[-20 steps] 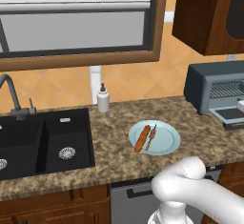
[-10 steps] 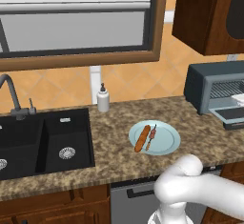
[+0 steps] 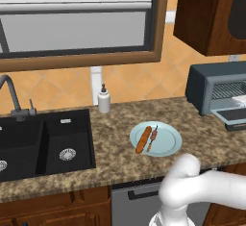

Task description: Pick up the kebab skewer and baguette bread, and place them inside the toaster oven. Close the toaster oven door and start by setting the timer.

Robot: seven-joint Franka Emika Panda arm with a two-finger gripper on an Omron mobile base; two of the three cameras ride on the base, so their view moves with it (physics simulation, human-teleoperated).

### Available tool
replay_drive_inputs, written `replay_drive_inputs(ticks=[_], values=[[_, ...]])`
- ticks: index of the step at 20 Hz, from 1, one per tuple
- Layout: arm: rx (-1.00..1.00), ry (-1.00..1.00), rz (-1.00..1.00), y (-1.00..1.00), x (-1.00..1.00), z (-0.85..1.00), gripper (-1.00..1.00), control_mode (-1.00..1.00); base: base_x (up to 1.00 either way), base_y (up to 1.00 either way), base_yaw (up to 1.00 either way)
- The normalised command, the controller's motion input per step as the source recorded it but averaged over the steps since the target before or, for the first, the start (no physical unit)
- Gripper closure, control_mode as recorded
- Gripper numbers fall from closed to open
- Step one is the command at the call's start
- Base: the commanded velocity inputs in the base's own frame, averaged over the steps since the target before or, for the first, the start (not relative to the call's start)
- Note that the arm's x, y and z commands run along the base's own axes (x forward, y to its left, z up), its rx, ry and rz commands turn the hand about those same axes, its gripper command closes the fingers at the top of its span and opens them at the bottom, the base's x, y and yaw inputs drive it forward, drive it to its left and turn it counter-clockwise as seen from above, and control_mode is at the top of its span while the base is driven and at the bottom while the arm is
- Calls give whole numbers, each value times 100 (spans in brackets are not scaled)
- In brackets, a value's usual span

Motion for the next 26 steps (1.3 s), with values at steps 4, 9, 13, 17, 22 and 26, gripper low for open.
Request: replay_drive_inputs(ticks=[4,9,13,17,22,26], values=[[0,10,0,-22,50,-1,-100,-100,0,0,0],[0,6,-3,-27,37,-5,-100,-100,0,0,0],[0,13,-13,-8,18,-18,-100,-100,0,0,0],[0,12,-11,-4,21,-17,-100,-100,0,0,0],[1,10,-7,4,34,-5,-100,-100,0,0,0],[0,7,0,0,28,-15,-100,-100,0,0,0]])
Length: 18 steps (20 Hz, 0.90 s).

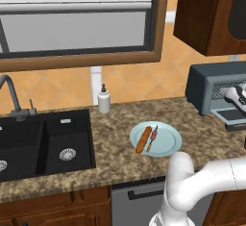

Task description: Pick up the kebab skewer and baguette bread, and place them inside the toaster oven. Close the toaster oven door and start by setting the timer.

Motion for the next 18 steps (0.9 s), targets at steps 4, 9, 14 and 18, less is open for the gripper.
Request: replay_drive_inputs(ticks=[4,9,14,18], values=[[0,8,0,0,31,0,-100,-100,0,0,0],[0,12,0,0,18,-7,-100,-100,0,0,0],[0,12,0,0,0,-38,-100,-100,0,0,0],[1,6,0,0,-16,-55,-100,-100,0,0,0]])
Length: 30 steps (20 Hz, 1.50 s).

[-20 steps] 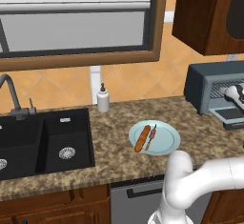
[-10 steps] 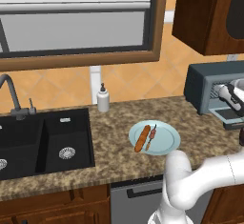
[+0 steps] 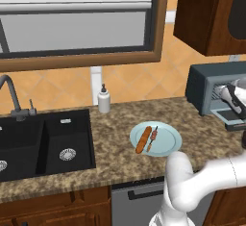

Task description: Pick up the kebab skewer and baguette bread, and place them inside the toaster oven. Close the toaster oven door and start by setting the timer.

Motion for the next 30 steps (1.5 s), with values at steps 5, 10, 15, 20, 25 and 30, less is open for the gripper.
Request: replay_drive_inputs(ticks=[5,10,15,20,25,30], values=[[7,5,0,0,-70,-95,-100,-100,0,0,0],[3,1,0,0,-71,-100,-100,-100,0,0,0],[0,5,0,0,-62,-71,-100,-100,0,0,0],[0,13,0,0,-58,-53,-100,-100,0,0,0],[0,14,0,1,-47,-46,-100,-100,0,0,0],[0,7,-3,15,-25,12,-100,-100,0,0,0]])
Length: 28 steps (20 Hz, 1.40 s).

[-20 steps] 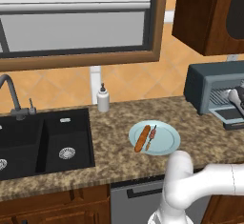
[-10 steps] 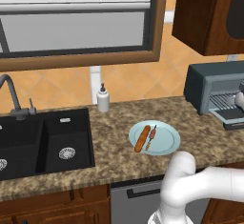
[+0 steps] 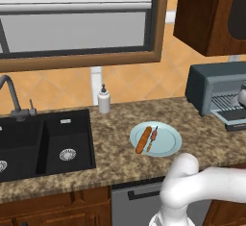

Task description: Pick up the kebab skewer and baguette bread, and place them inside the toaster oven. Close the toaster oven door and start by setting the timer.

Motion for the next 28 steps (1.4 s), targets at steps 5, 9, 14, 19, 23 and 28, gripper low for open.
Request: replay_drive_inputs(ticks=[5,9,14,19,23,28], values=[[0,0,-7,71,-79,76,-100,-100,0,0,0],[0,0,-12,100,-100,34,-100,-100,0,0,0],[0,0,-14,100,-100,9,-100,-100,0,0,0],[1,0,-21,100,-76,0,-100,-100,0,0,0],[3,0,-17,100,-22,0,-100,-100,0,0,0],[6,5,-6,94,27,4,-100,-100,0,0,0]])
